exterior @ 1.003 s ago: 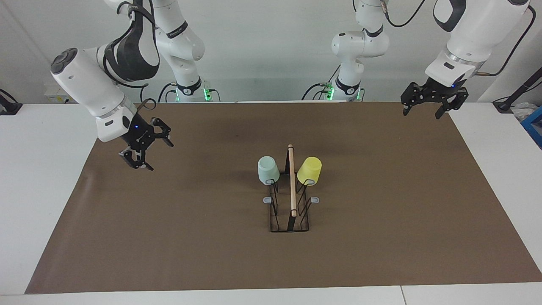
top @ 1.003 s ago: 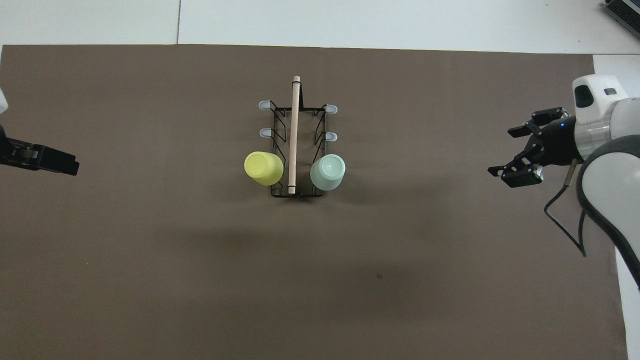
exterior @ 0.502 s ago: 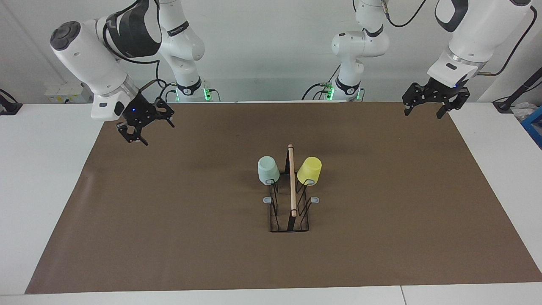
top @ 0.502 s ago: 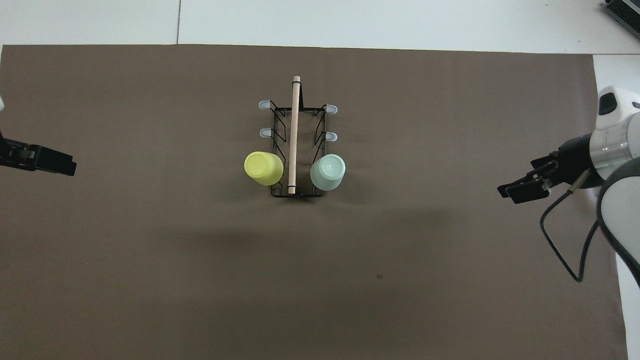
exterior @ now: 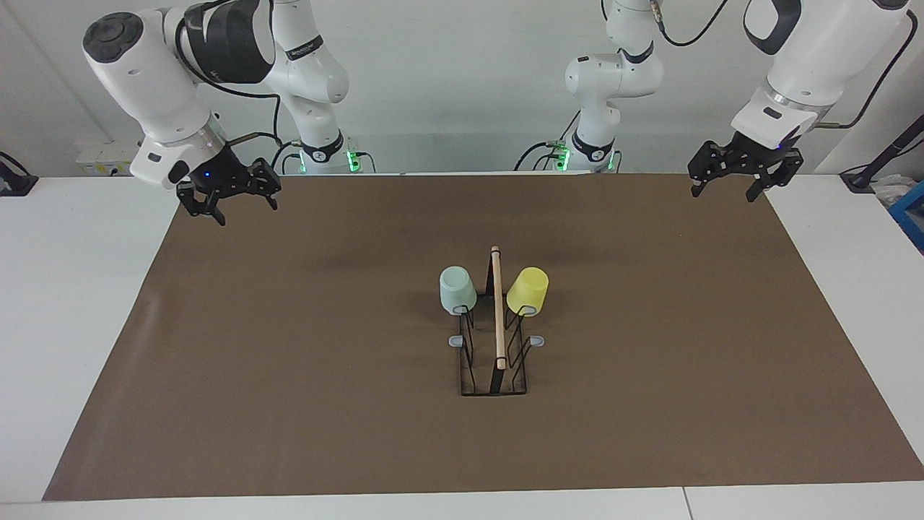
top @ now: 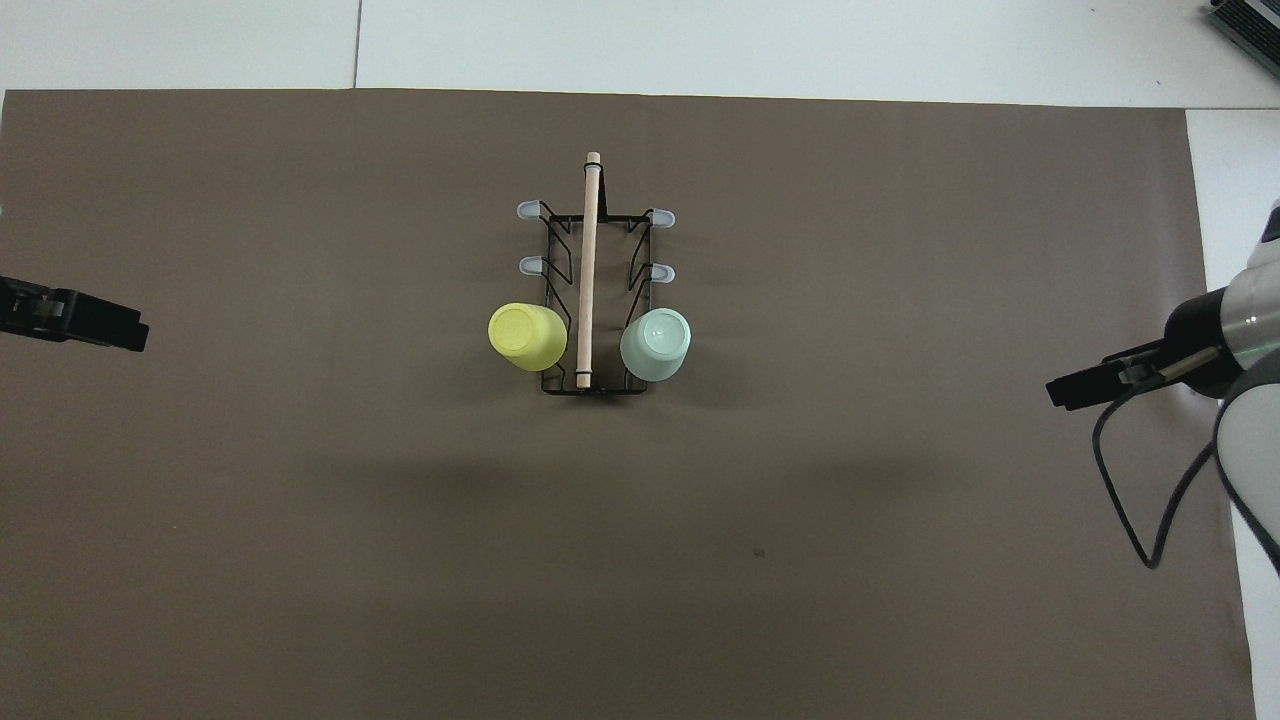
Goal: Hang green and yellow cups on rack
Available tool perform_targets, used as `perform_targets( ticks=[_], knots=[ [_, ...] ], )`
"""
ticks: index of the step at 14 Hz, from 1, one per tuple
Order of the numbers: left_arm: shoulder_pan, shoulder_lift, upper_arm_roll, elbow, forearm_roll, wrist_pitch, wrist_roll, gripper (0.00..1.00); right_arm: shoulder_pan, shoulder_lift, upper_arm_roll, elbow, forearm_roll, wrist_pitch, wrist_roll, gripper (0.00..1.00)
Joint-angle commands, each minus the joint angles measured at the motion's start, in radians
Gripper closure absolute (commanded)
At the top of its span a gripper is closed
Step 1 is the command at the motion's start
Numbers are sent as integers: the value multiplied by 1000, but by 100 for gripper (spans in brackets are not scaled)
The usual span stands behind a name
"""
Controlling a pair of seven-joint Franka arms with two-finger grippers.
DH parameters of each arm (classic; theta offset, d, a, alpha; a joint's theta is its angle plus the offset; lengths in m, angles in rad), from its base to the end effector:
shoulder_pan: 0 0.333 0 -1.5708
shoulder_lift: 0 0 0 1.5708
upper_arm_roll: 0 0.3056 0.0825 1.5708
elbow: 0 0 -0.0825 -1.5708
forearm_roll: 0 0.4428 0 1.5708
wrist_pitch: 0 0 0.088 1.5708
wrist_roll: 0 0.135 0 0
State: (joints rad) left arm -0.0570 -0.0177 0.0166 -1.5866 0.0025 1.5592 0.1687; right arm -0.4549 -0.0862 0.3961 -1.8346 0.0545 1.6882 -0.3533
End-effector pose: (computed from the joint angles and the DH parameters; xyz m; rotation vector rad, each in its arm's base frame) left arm 0.6059 -0.0241 0.5875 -3.1228 0.3277 0.0154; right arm 0.5869 -0.0229 0.5035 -3.0750 -0.4394 0.0948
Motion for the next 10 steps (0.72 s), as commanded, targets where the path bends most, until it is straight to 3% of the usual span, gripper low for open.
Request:
perform_targets(
  ticks=[1, 3, 7, 10],
  knots=[
    [8, -31, -4, -32, 19, 10, -3, 0, -21, -9, 9, -6, -30, -10, 4, 0],
    [8, -31, -4, -33, 19, 10, -1, 0, -12, -10, 16, 26, -25, -22, 14, 0],
    [8, -31, -3, -35, 19, 10, -1, 0, -8, 31, 24, 165, -25, -169, 165, 0],
    [8, -33, -3, -39, 19, 12, -1, 0, -16, 39, 21, 183, 51, -203, 174, 0]
  ],
)
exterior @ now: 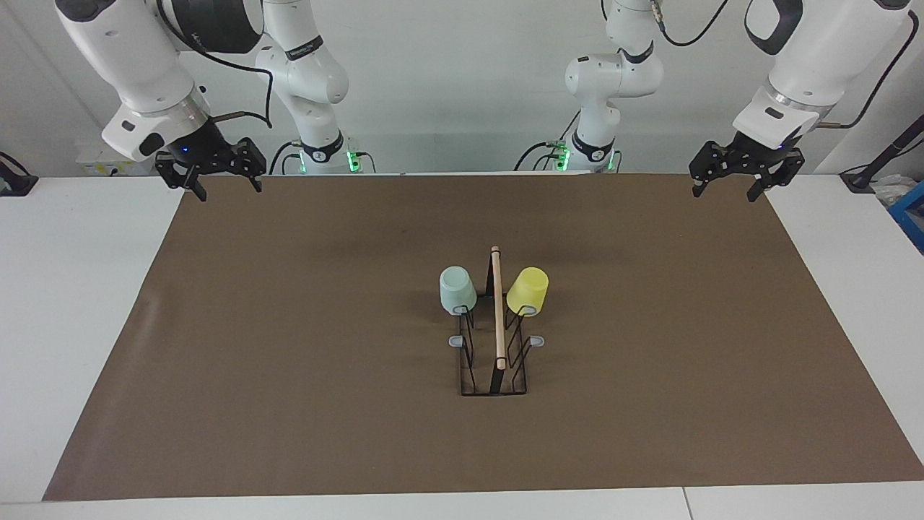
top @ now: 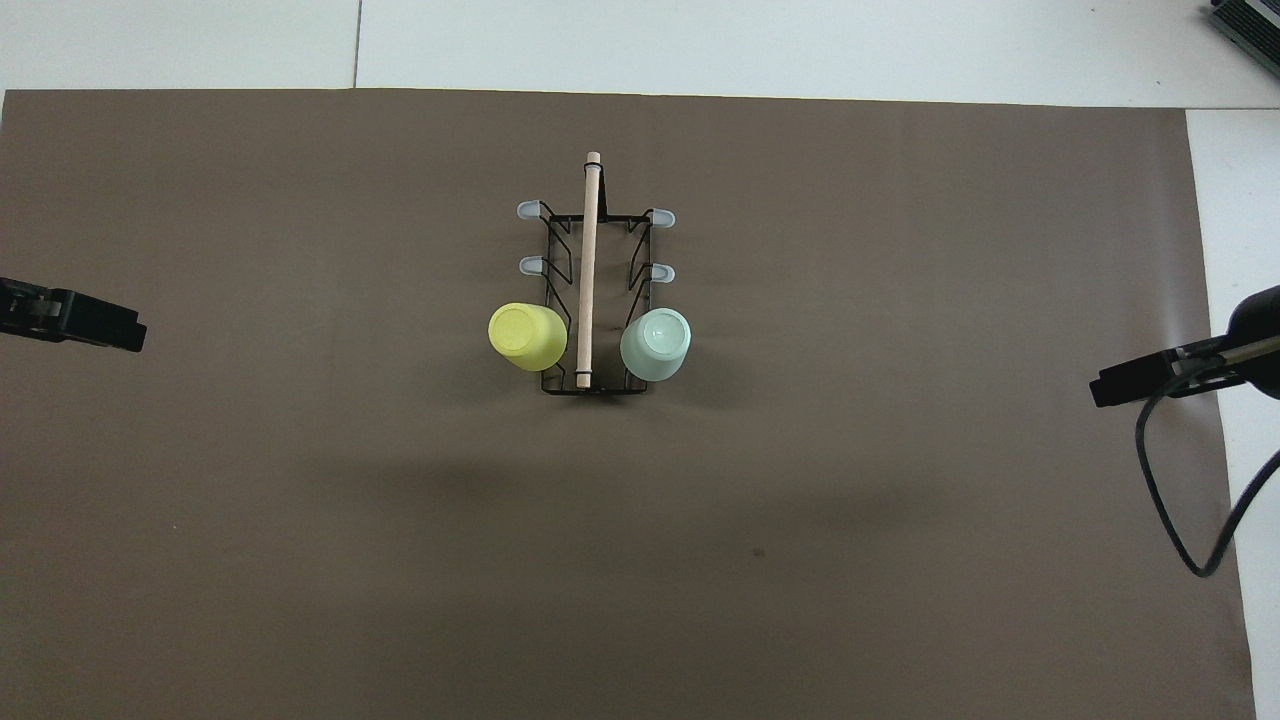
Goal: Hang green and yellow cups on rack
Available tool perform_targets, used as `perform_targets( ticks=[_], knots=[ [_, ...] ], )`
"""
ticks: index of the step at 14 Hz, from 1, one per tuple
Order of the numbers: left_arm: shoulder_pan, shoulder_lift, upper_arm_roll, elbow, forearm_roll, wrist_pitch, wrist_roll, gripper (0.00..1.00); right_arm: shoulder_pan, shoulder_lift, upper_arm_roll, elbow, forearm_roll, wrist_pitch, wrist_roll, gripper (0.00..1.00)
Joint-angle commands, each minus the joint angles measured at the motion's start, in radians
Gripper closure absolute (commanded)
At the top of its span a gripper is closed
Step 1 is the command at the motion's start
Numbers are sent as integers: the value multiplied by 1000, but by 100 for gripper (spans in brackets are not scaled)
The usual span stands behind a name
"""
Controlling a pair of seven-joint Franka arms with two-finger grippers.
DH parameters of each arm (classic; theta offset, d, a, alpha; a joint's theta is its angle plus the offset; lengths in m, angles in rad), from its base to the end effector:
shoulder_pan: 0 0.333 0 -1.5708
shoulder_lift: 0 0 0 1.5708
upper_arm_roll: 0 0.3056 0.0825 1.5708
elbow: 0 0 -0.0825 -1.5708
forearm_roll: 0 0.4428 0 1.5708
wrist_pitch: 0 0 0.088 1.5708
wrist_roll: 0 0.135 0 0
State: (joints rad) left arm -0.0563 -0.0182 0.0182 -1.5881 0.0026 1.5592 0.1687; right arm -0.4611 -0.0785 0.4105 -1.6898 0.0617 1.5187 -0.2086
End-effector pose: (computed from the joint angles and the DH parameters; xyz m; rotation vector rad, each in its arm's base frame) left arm 0.6058 -0.0227 0.5870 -3.1232 0.3241 0.0170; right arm 0.5808 -0.0143 0.5622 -3.0858 -0.2404 0.1460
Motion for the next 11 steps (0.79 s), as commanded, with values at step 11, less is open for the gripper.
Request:
perform_targets(
  ticks=[11],
  knots=[
    [7, -34, -6, -39, 19, 13, -1, 0, 495, 31, -499, 53, 55, -43, 100, 0]
  ],
)
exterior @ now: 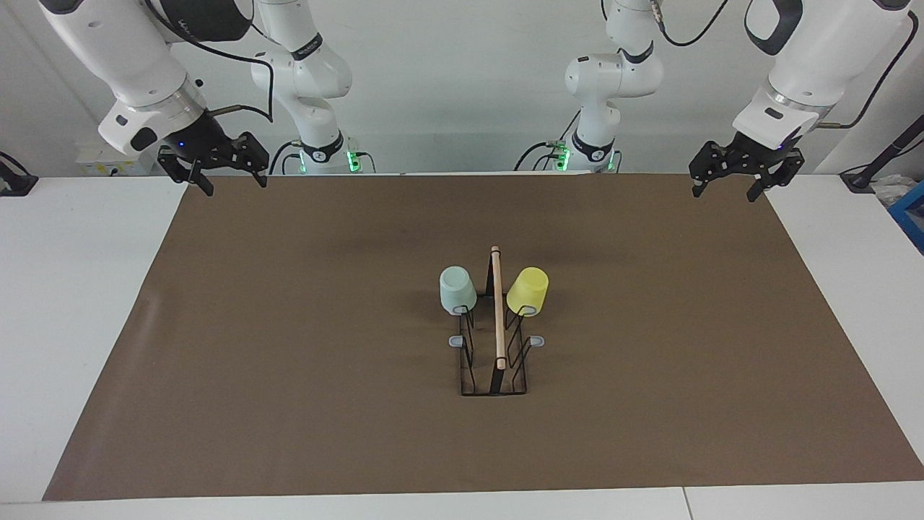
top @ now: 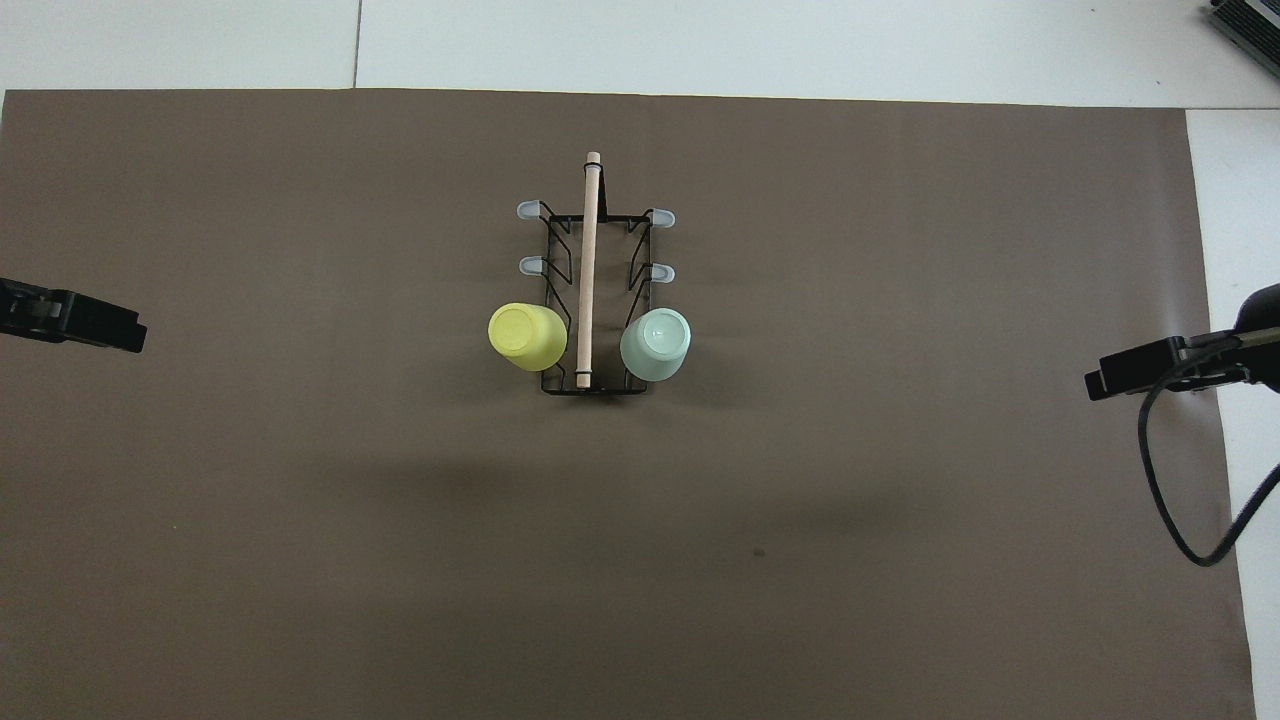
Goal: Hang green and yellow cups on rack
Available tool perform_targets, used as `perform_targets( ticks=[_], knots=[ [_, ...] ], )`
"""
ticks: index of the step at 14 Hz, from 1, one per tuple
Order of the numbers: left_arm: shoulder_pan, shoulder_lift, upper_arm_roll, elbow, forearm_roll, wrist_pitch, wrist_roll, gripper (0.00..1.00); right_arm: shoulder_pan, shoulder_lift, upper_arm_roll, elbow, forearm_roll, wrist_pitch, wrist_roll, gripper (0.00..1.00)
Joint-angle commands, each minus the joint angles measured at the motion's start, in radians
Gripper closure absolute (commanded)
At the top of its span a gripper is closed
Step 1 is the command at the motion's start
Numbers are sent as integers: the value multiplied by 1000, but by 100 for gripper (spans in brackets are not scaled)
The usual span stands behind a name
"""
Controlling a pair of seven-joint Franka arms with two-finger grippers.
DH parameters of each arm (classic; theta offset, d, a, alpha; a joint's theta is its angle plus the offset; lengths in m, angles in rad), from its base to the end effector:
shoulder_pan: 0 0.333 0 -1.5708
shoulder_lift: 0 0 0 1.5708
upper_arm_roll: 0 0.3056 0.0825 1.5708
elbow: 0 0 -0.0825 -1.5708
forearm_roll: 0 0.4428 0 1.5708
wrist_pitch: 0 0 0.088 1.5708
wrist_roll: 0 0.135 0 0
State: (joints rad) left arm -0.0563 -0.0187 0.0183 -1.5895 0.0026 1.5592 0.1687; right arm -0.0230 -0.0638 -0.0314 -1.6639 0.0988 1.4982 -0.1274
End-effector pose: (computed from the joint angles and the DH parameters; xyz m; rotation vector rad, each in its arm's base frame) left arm 0.6056 -0.0226 0.5866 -3.1233 0.3239 0.0184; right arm 0.5816 -0.0182 0.5702 -3.0266 -0.1140 0.1400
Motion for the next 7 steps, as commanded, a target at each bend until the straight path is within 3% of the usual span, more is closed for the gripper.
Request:
perform_targets(
  ticks=[1, 7],
  knots=[
    [7, -33, -6, -40, 19, 12, -1, 0, 57, 16, -59, 26, 16, -21, 18, 0],
    [7, -33, -4, -40, 17, 12, 0, 0, 66, 21, -62, 27, 9, -23, 18, 0]
  ],
)
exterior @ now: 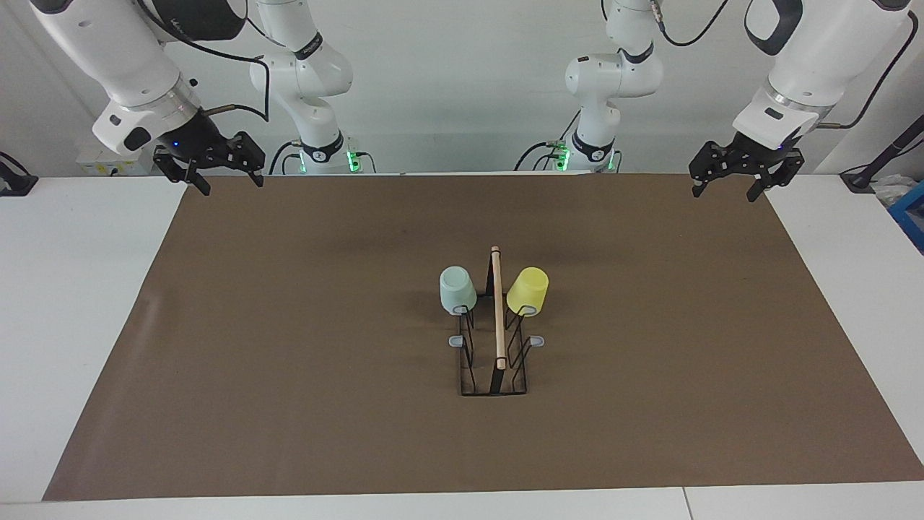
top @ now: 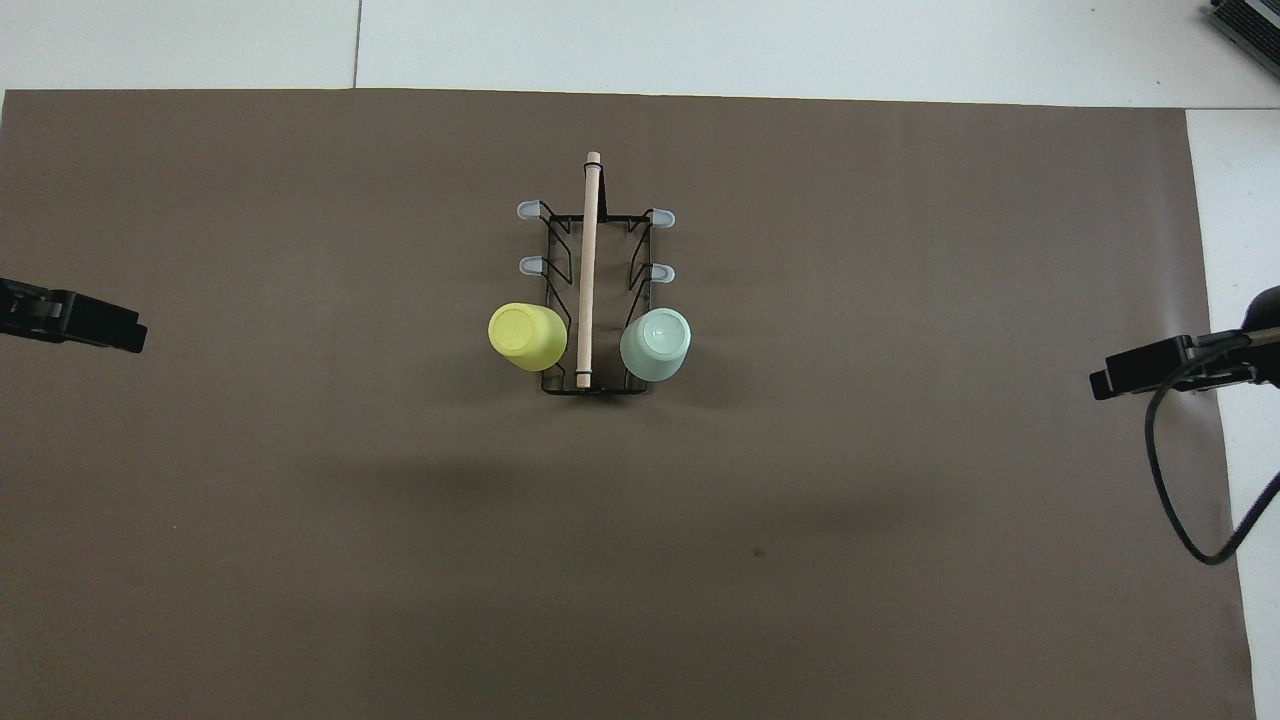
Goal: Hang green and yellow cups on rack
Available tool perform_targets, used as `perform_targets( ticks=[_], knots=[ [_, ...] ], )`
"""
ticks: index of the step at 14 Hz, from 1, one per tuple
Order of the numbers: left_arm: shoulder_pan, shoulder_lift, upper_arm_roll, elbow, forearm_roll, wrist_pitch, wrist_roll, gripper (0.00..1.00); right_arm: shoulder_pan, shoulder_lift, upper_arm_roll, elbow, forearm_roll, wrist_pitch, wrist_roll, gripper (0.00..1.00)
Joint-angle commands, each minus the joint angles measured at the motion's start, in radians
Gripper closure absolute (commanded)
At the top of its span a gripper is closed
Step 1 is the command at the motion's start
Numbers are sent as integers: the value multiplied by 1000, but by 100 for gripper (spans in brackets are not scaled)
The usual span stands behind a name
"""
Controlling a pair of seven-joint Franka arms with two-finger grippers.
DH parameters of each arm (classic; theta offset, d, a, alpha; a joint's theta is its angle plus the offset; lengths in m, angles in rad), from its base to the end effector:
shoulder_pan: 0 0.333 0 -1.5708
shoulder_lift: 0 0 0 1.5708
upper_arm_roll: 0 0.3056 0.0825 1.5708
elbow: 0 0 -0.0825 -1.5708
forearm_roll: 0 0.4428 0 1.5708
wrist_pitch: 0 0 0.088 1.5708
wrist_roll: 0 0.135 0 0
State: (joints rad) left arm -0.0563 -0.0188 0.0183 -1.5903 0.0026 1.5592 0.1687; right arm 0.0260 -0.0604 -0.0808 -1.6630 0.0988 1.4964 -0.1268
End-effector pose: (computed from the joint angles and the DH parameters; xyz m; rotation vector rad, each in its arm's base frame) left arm 0.6055 -0.0226 0.5862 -3.1233 0.3239 0.0195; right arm 0.5822 -0.0191 0.5685 -3.0231 -0.1127 0.1462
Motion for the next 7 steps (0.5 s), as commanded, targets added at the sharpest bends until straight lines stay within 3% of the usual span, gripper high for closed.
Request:
perform_targets(
  ticks=[1, 7],
  knots=[
    [7, -33, -4, -39, 17, 12, 0, 0, 20, 22, -13, 26, 6, -12, 19, 0],
    [7, -33, -4, -39, 16, 10, 0, 0, 28, 45, -14, 52, -5, 15, 18, 0]
  ],
)
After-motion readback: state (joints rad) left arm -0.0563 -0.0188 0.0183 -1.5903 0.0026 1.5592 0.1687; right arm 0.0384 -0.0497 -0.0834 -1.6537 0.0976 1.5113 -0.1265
